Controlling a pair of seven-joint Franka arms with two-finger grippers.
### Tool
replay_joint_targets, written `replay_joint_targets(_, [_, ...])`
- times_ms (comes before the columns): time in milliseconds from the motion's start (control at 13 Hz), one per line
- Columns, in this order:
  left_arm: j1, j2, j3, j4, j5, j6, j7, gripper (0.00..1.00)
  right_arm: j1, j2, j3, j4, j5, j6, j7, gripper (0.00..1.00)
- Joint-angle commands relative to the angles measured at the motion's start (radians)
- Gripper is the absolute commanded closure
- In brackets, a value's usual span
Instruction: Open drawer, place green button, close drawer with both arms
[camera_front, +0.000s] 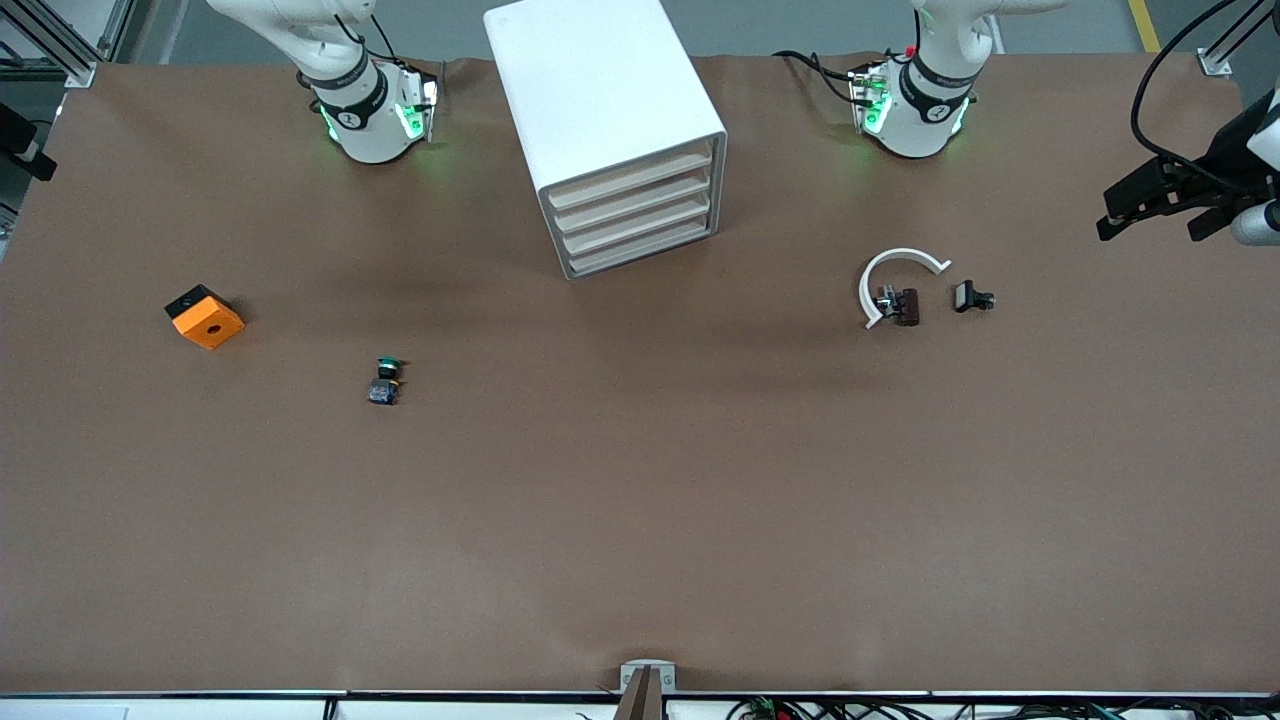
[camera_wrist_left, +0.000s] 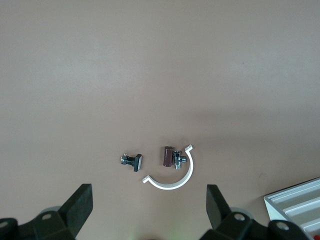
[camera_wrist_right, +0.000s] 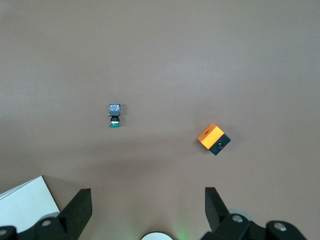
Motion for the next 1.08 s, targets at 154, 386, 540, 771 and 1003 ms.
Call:
replay_joint_targets(154, [0.000,0.012,-0.003,0.024,0.018,-0.018,-0.013,0.00,0.002,-0.006,0.002,-0.010,-0.001,-0.010,0.008,0.00])
replay_joint_targets(386, [-0.003,0.010,-0.003,0.026,0.019,-0.018,-0.012,0.00,0.002,-0.006,0.004,-0.008,0.000,-0.014,0.008,0.00])
replay_joint_targets(540, [-0.003,0.012,-0.003,0.030,0.018,-0.018,-0.010,0.00,0.006,-0.006,0.004,-0.008,0.000,-0.017,0.008,0.00])
replay_joint_targets(771, [0.004,0.012,-0.003,0.023,0.016,-0.034,-0.018,0.00,0.006,-0.006,0.004,-0.008,0.000,-0.015,0.008,0.00])
replay_joint_targets(1003, [-0.009,0.062,-0.009,0.017,0.004,-0.034,-0.129,0.00,0.006,-0.006,0.004,-0.007,0.000,-0.015,0.008,0.00])
